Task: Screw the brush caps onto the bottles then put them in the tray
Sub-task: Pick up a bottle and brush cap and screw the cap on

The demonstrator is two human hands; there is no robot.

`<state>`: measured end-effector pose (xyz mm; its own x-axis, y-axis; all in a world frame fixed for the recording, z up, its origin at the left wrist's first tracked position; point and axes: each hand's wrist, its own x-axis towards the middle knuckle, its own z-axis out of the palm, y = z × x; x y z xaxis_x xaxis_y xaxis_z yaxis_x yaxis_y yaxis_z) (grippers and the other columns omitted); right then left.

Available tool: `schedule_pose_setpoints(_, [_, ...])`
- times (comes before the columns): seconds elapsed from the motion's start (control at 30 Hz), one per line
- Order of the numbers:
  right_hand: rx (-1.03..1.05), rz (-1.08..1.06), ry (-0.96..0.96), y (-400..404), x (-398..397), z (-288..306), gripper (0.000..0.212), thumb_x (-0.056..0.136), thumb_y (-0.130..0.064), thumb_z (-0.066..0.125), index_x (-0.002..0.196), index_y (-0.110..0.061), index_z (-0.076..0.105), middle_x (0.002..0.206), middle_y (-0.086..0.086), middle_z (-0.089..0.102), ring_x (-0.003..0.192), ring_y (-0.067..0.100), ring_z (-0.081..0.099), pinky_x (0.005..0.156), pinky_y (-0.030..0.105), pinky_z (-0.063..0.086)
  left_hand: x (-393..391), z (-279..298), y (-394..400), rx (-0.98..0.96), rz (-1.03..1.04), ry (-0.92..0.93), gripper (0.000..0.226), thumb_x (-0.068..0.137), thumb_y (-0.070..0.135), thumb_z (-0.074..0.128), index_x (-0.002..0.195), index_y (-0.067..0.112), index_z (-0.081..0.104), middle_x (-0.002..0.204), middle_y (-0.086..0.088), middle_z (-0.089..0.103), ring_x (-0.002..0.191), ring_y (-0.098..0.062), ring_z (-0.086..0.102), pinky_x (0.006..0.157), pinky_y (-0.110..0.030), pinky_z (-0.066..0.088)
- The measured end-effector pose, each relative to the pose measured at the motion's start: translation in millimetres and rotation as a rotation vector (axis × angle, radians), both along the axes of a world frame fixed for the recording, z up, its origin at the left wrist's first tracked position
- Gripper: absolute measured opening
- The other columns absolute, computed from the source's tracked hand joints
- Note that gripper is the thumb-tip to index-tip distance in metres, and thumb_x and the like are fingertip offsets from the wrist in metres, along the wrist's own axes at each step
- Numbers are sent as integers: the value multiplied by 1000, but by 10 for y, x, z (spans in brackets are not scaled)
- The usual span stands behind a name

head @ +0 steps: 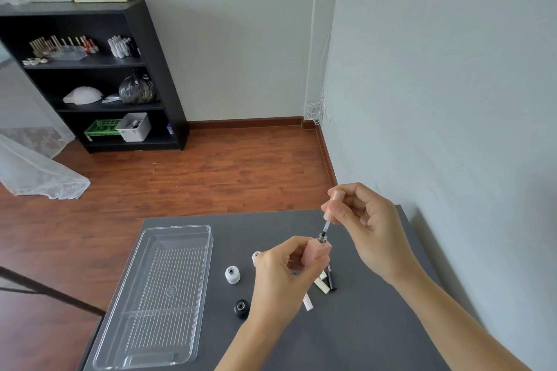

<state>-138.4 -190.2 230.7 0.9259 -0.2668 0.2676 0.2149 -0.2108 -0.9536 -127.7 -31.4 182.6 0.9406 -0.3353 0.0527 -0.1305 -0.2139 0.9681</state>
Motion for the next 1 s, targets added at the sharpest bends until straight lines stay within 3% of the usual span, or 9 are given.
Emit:
schedule_pose_setpoints(0.1, [-19, 13, 12, 7, -14, -10, 13, 88, -27, 64, 91, -14, 65, 77, 3, 70, 79, 20, 71, 75, 21, 56, 9, 0, -2, 4, 4, -11, 10, 82, 24, 79, 86, 32, 76, 75, 18, 74, 68, -2, 68, 67, -8, 50])
schedule_pose_setpoints(0.33, [-120, 106, 72, -16, 6, -18, 6, 92, -14, 67, 87, -18, 64, 72, 3, 70, 78, 24, 71, 79, 31, 58, 64, 60, -26, -28, 18, -25, 14, 81, 21, 79, 87, 34, 75, 73, 14, 73, 67, -5, 68, 67, -12, 53])
schedule_pose_setpoints(0.47, [-216, 85, 28, -52, 159, 250, 17, 82, -32, 74, 87, -18, 65, 77, 0, 72, 77, 18, 70, 75, 31, 57, 211, 239, -88, -69, 17, -60, 10, 83, 20, 76, 84, 29, 74, 71, 4, 70, 65, -9, 63, 65, -13, 52])
schedule_pose_setpoints(0.53, [-206, 123, 4, -107, 277, 478, 33, 79, -37, 73, 102, -18, 62, 86, -4, 72, 89, 18, 71, 82, 30, 56, 317, 399, -137, -104, 17, -106, 10, 83, 18, 76, 83, 28, 74, 71, 2, 69, 63, -2, 59, 65, -10, 48])
schedule_pose_setpoints(0.63, [-164, 322, -41, -215, 444, 872, 34, 93, -20, 62, 126, -16, 55, 87, 6, 74, 104, 20, 70, 93, 23, 52, 486, 694, -209, -148, 4, -184, 9, 84, 21, 74, 85, 30, 74, 75, 3, 73, 67, -12, 65, 64, -11, 49])
schedule_pose_setpoints(0.73, [-222, 383, -63, -281, 568, 1241, 21, 94, -6, 61, 112, -12, 69, 78, 13, 75, 102, 19, 72, 92, 27, 54, 614, 965, -264, -185, -10, -257, 7, 86, 24, 73, 86, 30, 74, 76, 4, 73, 71, -17, 66, 63, -16, 51])
schedule_pose_setpoints(0.8, [-219, 324, -106, -287, 628, 1424, 13, 84, -13, 75, 97, -11, 73, 75, 13, 75, 88, 23, 75, 86, 35, 57, 659, 1095, -289, -204, -2, -288, 5, 85, 24, 74, 85, 29, 74, 76, 0, 72, 66, -13, 64, 61, -17, 51])
schedule_pose_setpoints(0.9, [-314, 113, -190, -220, 700, 1530, 40, 58, -41, 88, 75, -15, 64, 63, 2, 71, 63, 27, 69, 68, 40, 58, 694, 1211, -313, -217, 23, -327, 2, 85, 26, 73, 84, 27, 74, 75, -3, 69, 60, 0, 55, 57, -8, 43])
schedule_pose_setpoints(1.0, [-406, -18, -157, -128, 752, 1436, 61, 51, -64, 81, 73, -16, 50, 60, 0, 63, 55, 15, 54, 55, 33, 48, 698, 1229, -316, -207, 19, -340, 3, 86, 27, 72, 83, 26, 73, 72, 0, 68, 60, -1, 56, 57, -9, 43])
